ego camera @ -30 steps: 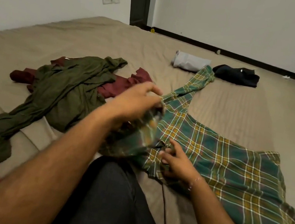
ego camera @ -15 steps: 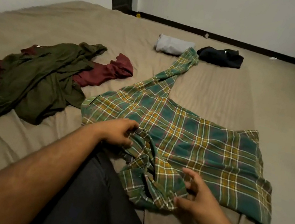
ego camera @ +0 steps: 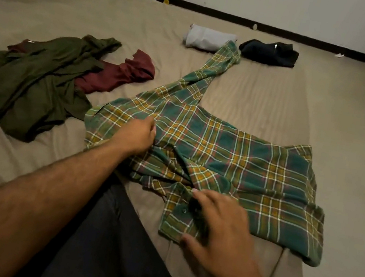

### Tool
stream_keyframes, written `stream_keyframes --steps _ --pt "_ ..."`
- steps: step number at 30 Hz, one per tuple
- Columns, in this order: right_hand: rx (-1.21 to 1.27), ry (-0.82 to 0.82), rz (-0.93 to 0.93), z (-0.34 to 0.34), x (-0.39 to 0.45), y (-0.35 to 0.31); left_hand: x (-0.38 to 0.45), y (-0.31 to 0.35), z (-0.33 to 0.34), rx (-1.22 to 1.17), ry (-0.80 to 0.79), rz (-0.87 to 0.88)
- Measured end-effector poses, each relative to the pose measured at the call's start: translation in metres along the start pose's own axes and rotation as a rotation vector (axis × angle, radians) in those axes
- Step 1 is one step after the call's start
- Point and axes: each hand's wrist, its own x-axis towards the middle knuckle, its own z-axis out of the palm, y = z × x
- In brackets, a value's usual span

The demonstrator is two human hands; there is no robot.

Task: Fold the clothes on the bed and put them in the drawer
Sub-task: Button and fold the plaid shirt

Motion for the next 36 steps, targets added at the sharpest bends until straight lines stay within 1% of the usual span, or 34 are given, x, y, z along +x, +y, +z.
stream_keyframes --steps 1,2,3,4,5,6,8,9,11,13,14,15,16,17,18,19,20,21,22,24,25,26,27,29,32,33,34,36 --pt "-0.087 -0.126 0.026 0.008 0.003 -0.005 -0.001 0.001 0.001 -0.011 -0.032 0.002" --pt "-0.121 -0.183 0.096 0.017 0.007 -0.008 -0.003 0.003 0.004 -0.017 -0.063 0.015" --pt "-0.122 -0.199 0.171 0.022 0.015 -0.006 -0.006 0.003 0.005 -0.001 -0.085 0.03" --pt "-0.112 -0.171 0.211 0.025 0.018 0.002 -0.008 0.003 0.008 0.042 -0.087 0.063" --pt "-0.048 -0.125 0.201 0.026 0.021 0.011 -0.01 0.004 0.01 0.09 -0.072 0.099" --pt "0.067 -0.096 0.18 0.02 0.023 0.018 -0.011 0.004 0.012 0.111 -0.035 0.129" --pt "0.344 -0.052 0.157 0.0 0.02 0.037 -0.011 0.007 0.013 0.065 0.041 0.154" --pt "0.49 -0.001 0.205 -0.013 0.019 0.044 -0.011 0.008 0.013 0.025 0.064 0.154" --pt "0.732 0.149 0.407 -0.045 0.008 0.062 -0.01 0.009 0.012 -0.024 0.079 0.143" --pt "0.93 0.396 0.649 -0.068 -0.01 0.09 -0.008 0.007 0.011 0.011 0.082 0.122" --pt "0.99 0.487 0.691 -0.078 -0.02 0.101 -0.006 0.005 0.011 0.033 0.079 0.107" --pt "1.103 0.506 0.758 -0.086 -0.028 0.11 -0.004 0.006 0.011 0.041 0.071 0.099" --pt "1.265 0.553 0.868 -0.09 -0.032 0.116 -0.003 0.005 0.01 0.039 0.058 0.097" --pt "1.388 0.578 0.895 -0.085 -0.036 0.128 -0.001 0.005 0.009 0.033 0.042 0.1" --pt "1.476 0.571 1.014 -0.084 -0.039 0.135 0.001 0.006 0.01 0.029 0.026 0.108" --pt "1.505 0.564 1.12 -0.081 -0.035 0.137 0.002 0.006 0.01 0.031 0.013 0.109" --pt "1.468 0.561 1.229 -0.078 -0.034 0.142 0.003 0.007 0.011 0.035 -0.003 0.113" --pt "1.397 0.573 1.263 -0.076 -0.033 0.148 0.003 0.007 0.012 0.039 -0.012 0.111" --pt "1.359 0.631 1.274 -0.073 -0.033 0.151 0.002 0.007 0.011 0.037 -0.017 0.106" --pt "1.296 0.722 1.24 -0.076 -0.032 0.152 0.001 0.007 0.012 0.005 -0.015 0.076" --pt "1.235 0.754 1.193 -0.075 -0.032 0.155 0.002 0.008 0.012 -0.012 -0.011 0.047" --pt "1.099 0.747 1.135 -0.072 -0.032 0.157 0.001 0.008 0.011 -0.024 -0.01 0.004" --pt "0.929 0.721 1.065 -0.069 -0.029 0.157 0.001 0.009 0.01 -0.026 -0.014 -0.039" --pt "0.606 0.585 0.903 -0.062 -0.023 0.156 0.0 0.01 0.009 0.005 -0.039 -0.081" --pt "0.18 0.298 0.755 -0.048 -0.006 0.161 0.0 0.008 0.009 0.067 -0.059 -0.044" --pt "0.068 0.241 0.73 -0.043 -0.001 0.165 -0.001 0.009 0.009 0.067 -0.049 -0.028" --pt "0.019 0.238 0.723 -0.04 0.002 0.167 -0.001 0.009 0.009 0.06 -0.033 -0.017" --pt "0.154 0.358 0.744 -0.046 0.005 0.167 0.0 0.009 0.006 0.049 -0.005 -0.006"
